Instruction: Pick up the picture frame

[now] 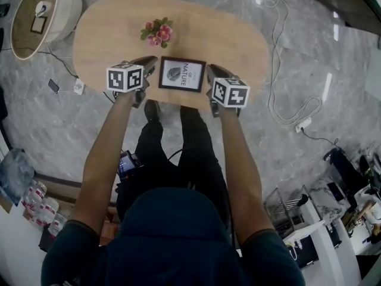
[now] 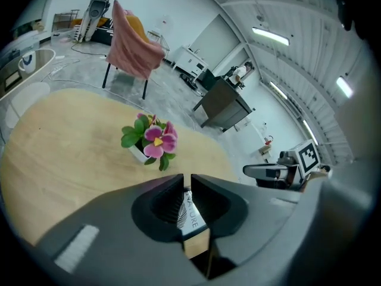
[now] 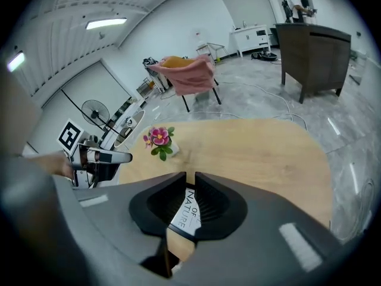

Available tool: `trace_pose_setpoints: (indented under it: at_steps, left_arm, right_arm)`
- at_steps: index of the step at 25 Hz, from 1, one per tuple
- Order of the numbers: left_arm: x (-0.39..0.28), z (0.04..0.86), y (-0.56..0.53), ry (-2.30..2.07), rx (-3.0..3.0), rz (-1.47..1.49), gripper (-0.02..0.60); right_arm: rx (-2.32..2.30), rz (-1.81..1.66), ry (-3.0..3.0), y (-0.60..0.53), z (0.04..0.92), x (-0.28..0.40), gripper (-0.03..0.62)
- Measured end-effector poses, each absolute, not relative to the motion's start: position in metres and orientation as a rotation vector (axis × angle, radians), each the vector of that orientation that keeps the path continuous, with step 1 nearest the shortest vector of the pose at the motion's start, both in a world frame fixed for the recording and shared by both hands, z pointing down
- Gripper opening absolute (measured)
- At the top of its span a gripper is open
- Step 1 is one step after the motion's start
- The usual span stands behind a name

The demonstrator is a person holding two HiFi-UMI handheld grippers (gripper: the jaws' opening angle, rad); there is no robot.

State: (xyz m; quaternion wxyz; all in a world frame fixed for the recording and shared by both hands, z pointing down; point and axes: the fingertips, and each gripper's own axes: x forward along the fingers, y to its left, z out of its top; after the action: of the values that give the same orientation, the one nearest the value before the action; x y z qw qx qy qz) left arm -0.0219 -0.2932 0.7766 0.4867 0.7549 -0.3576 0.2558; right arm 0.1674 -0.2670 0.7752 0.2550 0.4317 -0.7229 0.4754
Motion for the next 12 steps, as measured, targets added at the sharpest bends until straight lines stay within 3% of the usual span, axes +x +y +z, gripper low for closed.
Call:
trace_pose_setpoints:
  at_steps: [9, 12]
  left_arm:
    - [-0.024, 0.859, -0.266, -0.846, 1.736, 0.785, 0.158]
    - [-0.022, 0.881, -0.256, -0.836, 1.72, 0.845, 0.169]
  right_arm:
    - [1.091, 1.432, -1.82, -0.241, 0.851, 0.168, 0.089]
    - [1.074, 1.475, -1.767, -0.231, 0.875, 0.168, 0.091]
